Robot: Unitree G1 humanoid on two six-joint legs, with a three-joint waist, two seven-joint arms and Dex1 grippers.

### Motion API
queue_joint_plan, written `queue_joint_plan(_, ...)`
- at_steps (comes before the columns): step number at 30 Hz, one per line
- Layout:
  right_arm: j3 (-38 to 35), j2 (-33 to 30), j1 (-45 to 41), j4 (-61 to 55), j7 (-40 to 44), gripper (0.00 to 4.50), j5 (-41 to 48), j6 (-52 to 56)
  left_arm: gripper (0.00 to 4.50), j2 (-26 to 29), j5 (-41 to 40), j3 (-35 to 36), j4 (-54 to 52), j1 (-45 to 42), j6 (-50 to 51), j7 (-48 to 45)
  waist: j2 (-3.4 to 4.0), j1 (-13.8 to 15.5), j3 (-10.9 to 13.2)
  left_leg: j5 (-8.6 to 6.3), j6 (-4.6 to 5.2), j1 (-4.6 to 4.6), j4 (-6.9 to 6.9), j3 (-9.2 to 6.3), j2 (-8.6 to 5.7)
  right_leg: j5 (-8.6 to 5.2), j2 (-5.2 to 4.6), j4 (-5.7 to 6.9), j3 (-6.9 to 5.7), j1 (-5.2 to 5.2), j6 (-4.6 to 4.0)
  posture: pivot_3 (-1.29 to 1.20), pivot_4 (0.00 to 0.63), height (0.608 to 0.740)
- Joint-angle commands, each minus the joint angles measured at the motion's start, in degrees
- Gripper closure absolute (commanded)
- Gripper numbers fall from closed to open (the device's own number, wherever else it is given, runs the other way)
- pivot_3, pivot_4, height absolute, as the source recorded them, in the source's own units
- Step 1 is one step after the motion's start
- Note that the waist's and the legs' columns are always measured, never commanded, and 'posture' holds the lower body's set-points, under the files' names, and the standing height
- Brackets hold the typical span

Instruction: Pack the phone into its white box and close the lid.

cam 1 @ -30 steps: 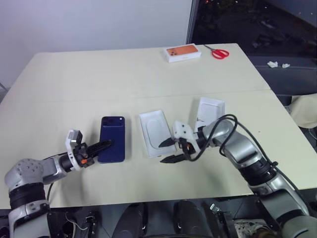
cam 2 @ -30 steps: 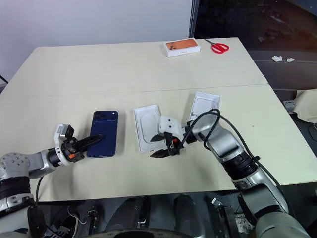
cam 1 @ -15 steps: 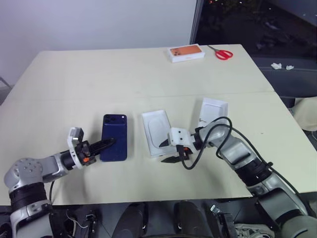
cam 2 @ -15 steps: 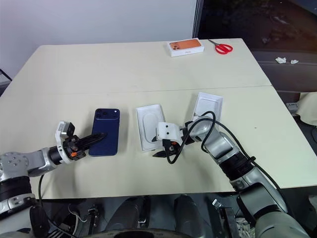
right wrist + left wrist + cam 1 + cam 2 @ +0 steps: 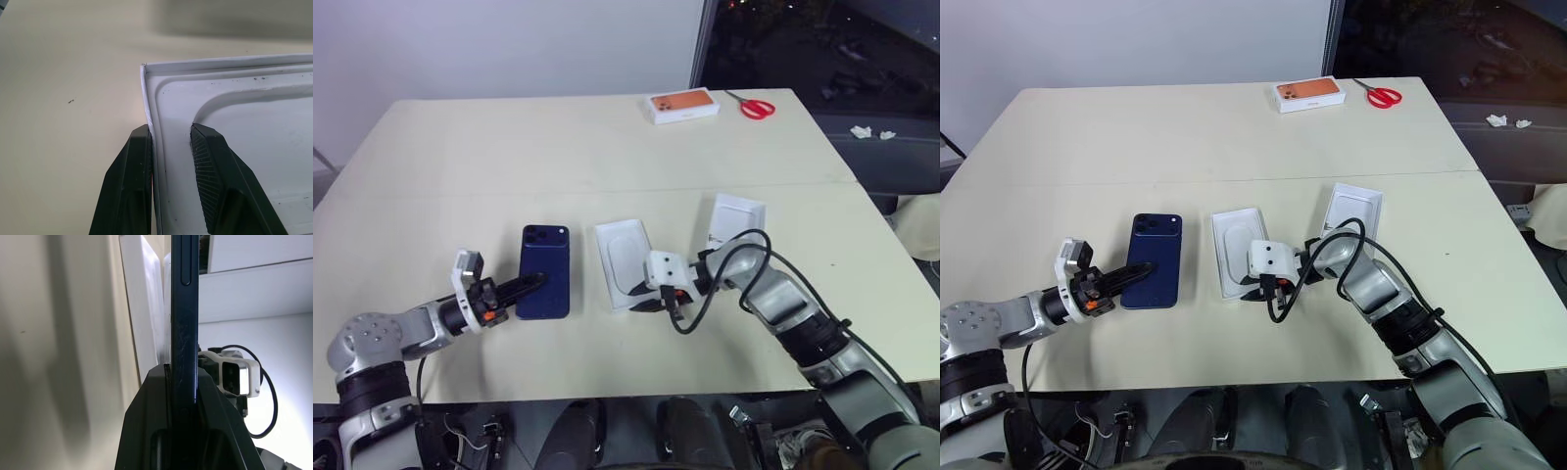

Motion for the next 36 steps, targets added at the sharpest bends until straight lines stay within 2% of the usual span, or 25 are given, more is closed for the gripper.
queue_joint_plan(1,0.4,1.7,-0.3,0.2,-1.8,3.37,-0.5,1.1,4.06,0.1,-2.6,1.3,-2.1,-0.2,-0.1,0.2,-0.01,0.0,0.0,0.0,0.0,0.0,0.0,0.0,0.0,0.0,0.0,0.0,0.0,0.0,0.0,0.0,0.15,0.74)
queue_joint_plan(9,0.4,12.0,-3.0,3.6,-12.2,3.37,-3.5,5.6,4.06,0.6,-4.1,4.0,-0.2,-3.8,-0.4,2.9,-0.1,-0.3,-0.1,0.07,-0.12,0.02,-0.02,0.0,0.06,0.0,0.07,0.09,0.01,-0.06,0.0,0.0,0.15,0.74)
queue_joint_plan(13,0.0,14.7,-4.2,4.9,-12.8,3.37,-2.7,6.3,4.06,0.2,-4.4,4.1,-0.1,-5.2,-1.1,4.3,-0.1,-0.2,0.0,0.1,-0.18,0.02,-0.04,0.0,0.04,0.0,0.06,0.09,0.01,-0.07,-0.01,0.0,0.15,0.74)
queue_joint_plan(16,-0.1,14.7,-4.1,4.9,-11.7,2.46,-2.0,7.6,4.06,-0.1,-4.4,3.6,-0.6,-5.5,-1.2,5.0,-0.12,-0.1,0.0,0.11,-0.2,-0.01,-0.03,0.0,0.0,0.0,0.05,0.05,0.01,-0.07,-0.01,0.0,0.15,0.74)
queue_joint_plan(21,-0.3,14.2,-4.0,3.5,-12.3,0.11,-2.3,7.9,4.06,-0.7,-5.0,3.7,-0.8,-5.9,-1.2,6.0,-0.13,-0.1,0.0,0.11,-0.19,-0.01,-0.02,0.0,-0.01,0.0,0.04,0.05,0.01,-0.07,0.0,0.0,0.15,0.74)
queue_joint_plan(32,-10.8,10.7,-5.0,-6.1,-10.4,0.11,9.6,18.7,4.06,-3.2,-6.5,3.9,-2.1,-7.1,-1.5,9.6,-0.15,0.1,0.0,0.05,-0.09,-0.02,-0.01,-0.01,-0.01,0.0,0.03,0.04,0.0,-0.05,0.0,0.0,0.15,0.74)
queue_joint_plan(36,-13.6,7.2,-3.9,-5.3,-10.0,0.11,11.2,18.2,4.06,-6.0,-6.0,3.5,-1.7,-9.4,-4.1,13.4,-0.23,0.3,0.0,0.02,-0.03,-0.03,0.0,-0.02,-0.01,0.0,0.02,0.04,-0.03,-0.03,0.0,0.0,0.15,0.74)
